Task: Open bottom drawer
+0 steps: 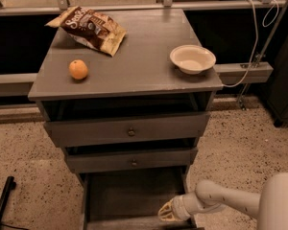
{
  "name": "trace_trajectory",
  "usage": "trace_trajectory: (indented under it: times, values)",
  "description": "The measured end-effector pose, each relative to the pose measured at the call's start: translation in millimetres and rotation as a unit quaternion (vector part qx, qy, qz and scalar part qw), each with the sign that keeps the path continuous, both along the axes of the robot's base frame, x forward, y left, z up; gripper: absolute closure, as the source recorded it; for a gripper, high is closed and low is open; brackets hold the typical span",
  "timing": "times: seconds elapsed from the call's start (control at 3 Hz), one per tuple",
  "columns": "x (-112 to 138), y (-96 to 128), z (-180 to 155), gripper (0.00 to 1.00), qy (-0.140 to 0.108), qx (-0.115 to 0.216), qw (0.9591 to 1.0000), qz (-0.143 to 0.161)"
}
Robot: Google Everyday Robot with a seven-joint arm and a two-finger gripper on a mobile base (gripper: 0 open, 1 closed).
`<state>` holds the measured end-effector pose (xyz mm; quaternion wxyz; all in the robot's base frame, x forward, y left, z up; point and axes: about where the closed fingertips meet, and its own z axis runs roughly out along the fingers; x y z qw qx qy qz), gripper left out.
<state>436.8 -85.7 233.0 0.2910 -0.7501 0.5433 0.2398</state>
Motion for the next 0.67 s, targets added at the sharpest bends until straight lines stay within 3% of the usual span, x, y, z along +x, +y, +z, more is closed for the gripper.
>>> trace_trajectory:
  times: [0.33,0.67]
  values:
    - [8.3,-27.2,26.3,0.81,-0.023,0.030,0.9988,-0.032]
    - [6.8,-34.5,29.0,0.58,-0.025,0.034,0.9984,-0.039]
